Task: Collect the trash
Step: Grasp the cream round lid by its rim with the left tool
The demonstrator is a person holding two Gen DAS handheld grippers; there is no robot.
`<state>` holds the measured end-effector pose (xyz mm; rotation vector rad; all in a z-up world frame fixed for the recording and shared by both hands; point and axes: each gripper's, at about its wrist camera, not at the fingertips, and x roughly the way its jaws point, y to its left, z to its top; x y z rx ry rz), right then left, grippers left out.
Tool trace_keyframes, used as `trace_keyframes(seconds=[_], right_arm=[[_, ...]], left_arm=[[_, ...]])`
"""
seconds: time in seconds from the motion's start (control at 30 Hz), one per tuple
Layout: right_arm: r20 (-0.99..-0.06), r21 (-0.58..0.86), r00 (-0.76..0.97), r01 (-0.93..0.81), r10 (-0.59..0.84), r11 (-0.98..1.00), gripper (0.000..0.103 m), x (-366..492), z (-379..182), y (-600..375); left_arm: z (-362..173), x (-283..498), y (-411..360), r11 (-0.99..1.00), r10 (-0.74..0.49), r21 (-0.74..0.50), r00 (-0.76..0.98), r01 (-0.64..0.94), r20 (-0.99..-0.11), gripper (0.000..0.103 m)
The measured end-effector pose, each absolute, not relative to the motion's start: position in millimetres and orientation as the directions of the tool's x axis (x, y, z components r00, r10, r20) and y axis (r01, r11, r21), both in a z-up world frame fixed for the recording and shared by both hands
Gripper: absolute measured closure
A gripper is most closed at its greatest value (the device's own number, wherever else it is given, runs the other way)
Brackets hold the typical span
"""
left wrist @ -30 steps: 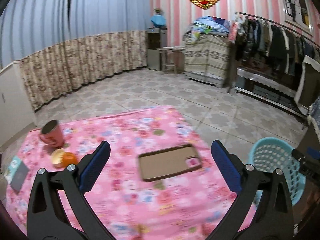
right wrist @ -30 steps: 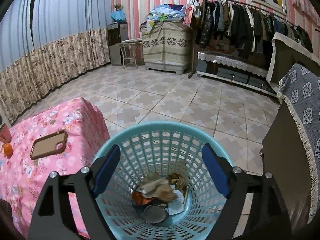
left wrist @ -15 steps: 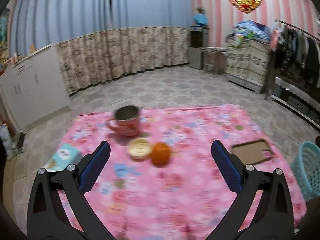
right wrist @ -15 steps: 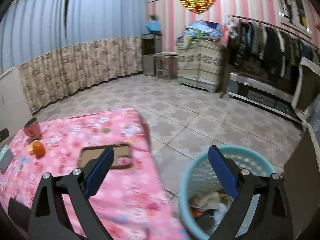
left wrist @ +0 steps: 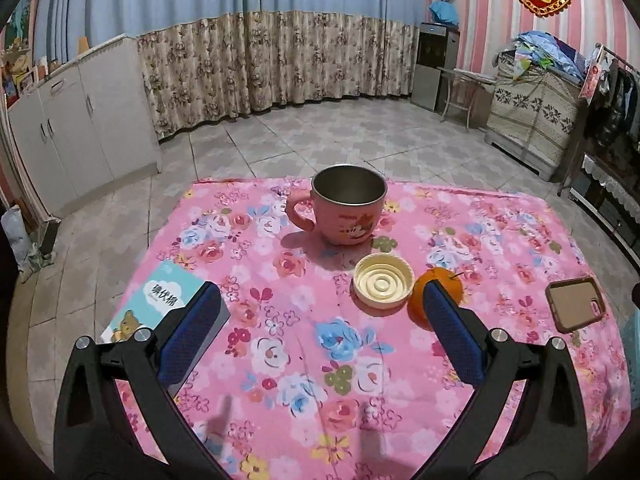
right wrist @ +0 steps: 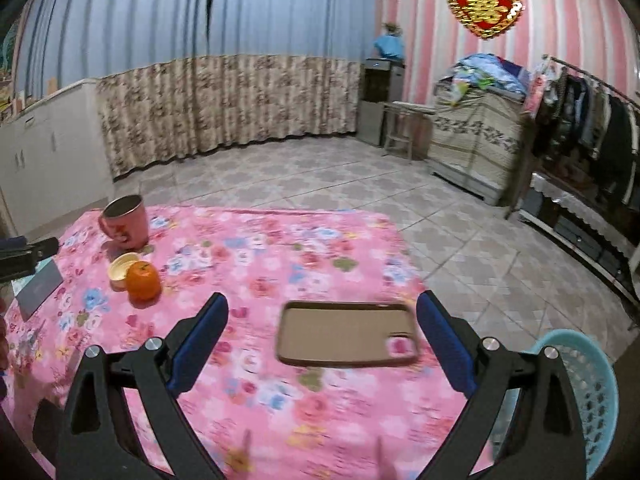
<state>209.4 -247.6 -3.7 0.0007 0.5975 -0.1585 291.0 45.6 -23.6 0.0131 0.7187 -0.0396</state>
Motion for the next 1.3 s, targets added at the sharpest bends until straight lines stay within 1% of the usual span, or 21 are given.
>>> trace_keyframes(seconds=[0.23, 0.4, 0.47, 0.57, 0.63, 0.7, 0.77, 0.87, 0.9, 0.93, 0.97, 1.0, 1.03, 1.1, 1.13, 1.2, 1.23, 1.27, 1.3], right_arm=[[-0.568, -0.051, 0.817, 0.084, -0.099, 0.995, 0.01, 237, -17, -216], [-0.598, -0.032, 0.799, 0.053, -0.062, 0.998, 0.01, 250, -36, -210], [-0.61, -0.04, 0.789, 0.059, -0.071, 0.997, 0.01, 254, -42, -213], [-0.623, -0.045, 0.777, 0.074, -0.086, 0.996, 0.01, 257, -49, -221], [-0.626, -0.034, 0.775, 0.091, -0.092, 0.995, 0.01, 258, -51, -230], [-0.628, -0.025, 0.772, 0.104, -0.097, 0.994, 0.01, 260, -52, -237], [-0.631, -0.025, 0.769, 0.112, -0.103, 0.993, 0.01, 262, -55, -241], [-0.64, -0.027, 0.76, 0.118, -0.108, 0.993, 0.01, 265, -60, -245], [-0.642, -0.03, 0.759, 0.119, -0.11, 0.992, 0.01, 266, -61, -246], [-0.643, -0.032, 0.758, 0.119, -0.112, 0.992, 0.01, 266, -61, -246], [-0.643, -0.035, 0.757, 0.119, -0.114, 0.992, 0.01, 266, -62, -246], [-0.643, -0.036, 0.757, 0.119, -0.114, 0.992, 0.01, 266, -62, -247], [-0.644, -0.036, 0.756, 0.117, -0.113, 0.992, 0.01, 266, -62, -247], [-0.647, -0.035, 0.754, 0.115, -0.11, 0.993, 0.01, 266, -63, -247], [-0.65, -0.036, 0.752, 0.111, -0.108, 0.993, 0.01, 266, -65, -247], [-0.654, -0.044, 0.749, 0.106, -0.109, 0.993, 0.01, 265, -67, -246], [-0.656, -0.046, 0.747, 0.106, -0.11, 0.993, 0.01, 265, -68, -246], [-0.658, -0.046, 0.745, 0.107, -0.11, 0.993, 0.01, 265, -69, -246], [-0.659, -0.045, 0.744, 0.107, -0.11, 0.993, 0.01, 265, -70, -245]], left_arm=[[-32, 316, 32, 0.997, -0.012, 0.051, 0.758, 0.059, -0.653, 0.005], [-42, 334, 24, 0.997, -0.025, 0.037, 0.752, 0.065, -0.659, 0.005], [-52, 343, 20, 0.997, -0.034, 0.028, 0.736, 0.072, -0.676, 0.006], [-67, 353, 17, 0.997, -0.006, 0.048, 0.717, 0.055, -0.697, 0.006], [-74, 358, 20, 0.998, 0.002, 0.046, 0.707, 0.043, -0.707, 0.008], [-83, 365, 23, 0.999, -0.005, 0.031, 0.691, 0.04, -0.723, 0.017], [-90, 370, 23, 0.998, -0.007, 0.034, 0.673, 0.047, -0.739, 0.023], [-100, 376, 25, 0.998, -0.006, 0.032, 0.651, 0.046, -0.759, 0.031], [-103, 377, 26, 0.999, -0.015, 0.022, 0.643, 0.05, -0.765, 0.037], [-107, 376, 27, 0.998, -0.036, 0.002, 0.637, 0.059, -0.77, 0.039], [-107, 376, 29, 0.998, -0.054, -0.017, 0.638, 0.064, -0.768, 0.044], [-107, 374, 30, 0.996, -0.08, -0.04, 0.637, 0.077, -0.767, 0.051], [-107, 374, 29, 0.995, -0.09, -0.044, 0.636, 0.088, -0.766, 0.054], [-108, 370, 25, 0.993, -0.105, -0.041, 0.637, 0.115, -0.764, 0.064], [-108, 368, 20, 0.99, -0.119, -0.039, 0.635, 0.138, -0.763, 0.067], [-110, 367, 13, 0.985, -0.129, -0.029, 0.623, 0.168, -0.771, 0.078], [-109, 365, 9, 0.984, -0.125, -0.016, 0.627, 0.177, -0.769, 0.08], [-110, 365, 6, 0.982, -0.128, -0.012, 0.626, 0.187, -0.769, 0.086], [-109, 365, 5, 0.982, -0.129, -0.01, 0.625, 0.19, -0.77, 0.086]])
